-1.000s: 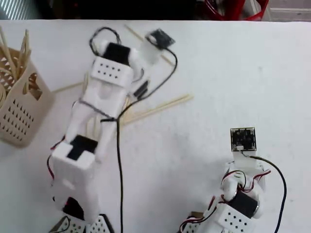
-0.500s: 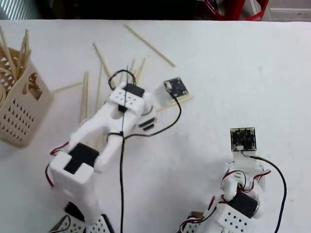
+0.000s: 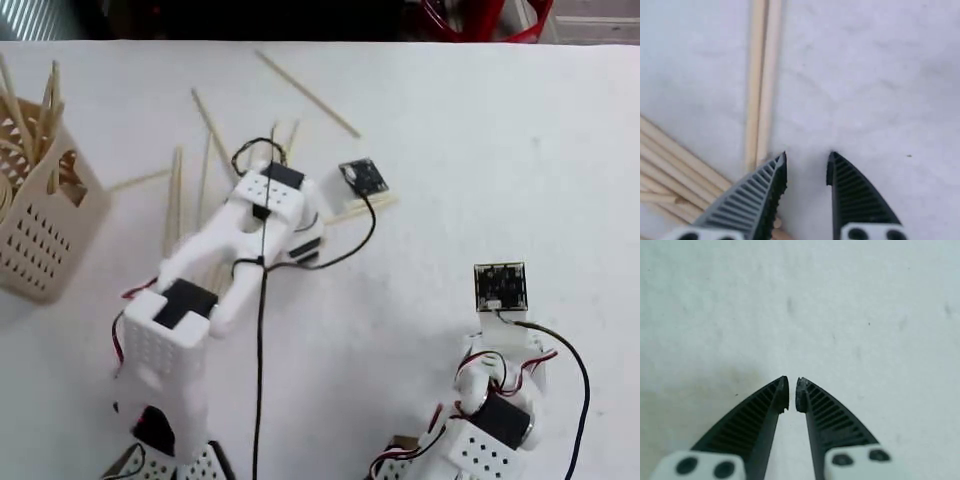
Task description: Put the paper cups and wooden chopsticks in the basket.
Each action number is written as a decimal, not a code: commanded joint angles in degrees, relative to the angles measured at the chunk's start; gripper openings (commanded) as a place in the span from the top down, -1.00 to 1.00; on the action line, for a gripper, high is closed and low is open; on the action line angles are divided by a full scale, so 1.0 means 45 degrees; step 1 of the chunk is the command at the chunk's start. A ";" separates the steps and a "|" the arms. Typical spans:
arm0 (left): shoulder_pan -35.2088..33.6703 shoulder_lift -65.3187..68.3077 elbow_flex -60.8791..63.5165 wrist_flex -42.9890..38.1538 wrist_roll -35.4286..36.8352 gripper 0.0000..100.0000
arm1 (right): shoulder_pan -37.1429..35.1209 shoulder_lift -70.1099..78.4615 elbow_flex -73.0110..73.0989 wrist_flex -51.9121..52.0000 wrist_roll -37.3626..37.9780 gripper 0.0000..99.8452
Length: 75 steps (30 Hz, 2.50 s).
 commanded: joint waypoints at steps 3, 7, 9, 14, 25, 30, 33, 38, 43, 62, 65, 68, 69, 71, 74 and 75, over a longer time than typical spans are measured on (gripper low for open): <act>-0.0479 -0.1924 -0.0508 0.0313 -0.0039 0.74 | 0.0147 -0.0010 0.0117 -0.0029 -0.0020 0.91; -0.1084 -0.1807 -0.0508 -0.0527 -0.0098 0.69 | 0.0147 -0.0010 0.0117 -0.0029 -0.0020 0.91; -0.1123 -0.1553 -0.0527 -0.0996 -0.0156 0.69 | 0.0147 -0.0010 0.0117 -0.0029 -0.0020 0.91; -0.1045 -0.0557 -0.0723 -0.1758 -0.0176 0.69 | 0.0147 -0.0010 0.0117 -0.0029 -0.0020 0.91; -0.1045 0.3077 -0.5079 0.1074 -0.0098 0.83 | 0.0147 -0.0010 0.0117 -0.0029 -0.0020 0.91; -0.1026 0.4034 -0.6662 0.2520 -0.0078 0.95 | 0.0147 -0.0010 0.0117 -0.0029 -0.0020 0.91; -0.1006 0.4093 -0.7111 0.3048 -0.0059 0.95 | 0.0147 -0.0010 0.0117 -0.0029 -0.0020 0.91; -0.1084 0.3702 -0.8147 0.3927 0.0879 0.95 | 0.0147 -0.0010 0.0117 -0.0029 -0.0020 0.91; -0.0987 0.2178 -0.8850 0.5001 0.1739 0.95 | 0.0147 -0.0010 0.0117 -0.0029 -0.0020 0.91; -0.3917 -0.7707 -0.8928 0.6212 0.3458 0.95 | 0.0147 -0.0010 0.0117 -0.0029 -0.0020 0.91; -0.5460 -0.8762 -0.8928 0.5490 0.3888 0.95 | 0.0147 -0.0010 0.0117 -0.0029 -0.0020 0.91; -0.6886 -0.9504 -0.8908 0.4708 0.4220 0.95 | 0.0147 -0.0010 0.0117 -0.0029 -0.0020 0.91; -0.7258 -0.9680 -0.8908 0.4552 0.4454 0.95 | 0.0147 -0.0010 0.0117 -0.0029 -0.0020 0.91; -0.7785 -0.9993 -0.8908 0.4571 0.4747 0.95 | 0.0147 -0.0010 0.0117 -0.0029 -0.0020 0.91; -0.8137 -1.0657 -0.8361 0.4728 0.4825 0.95 | 0.0147 -0.0010 0.0117 -0.0029 -0.0020 0.91; -0.8215 -1.1009 -0.7893 0.4689 0.4845 0.95 | 0.0147 -0.0010 0.0117 -0.0029 -0.0020 0.91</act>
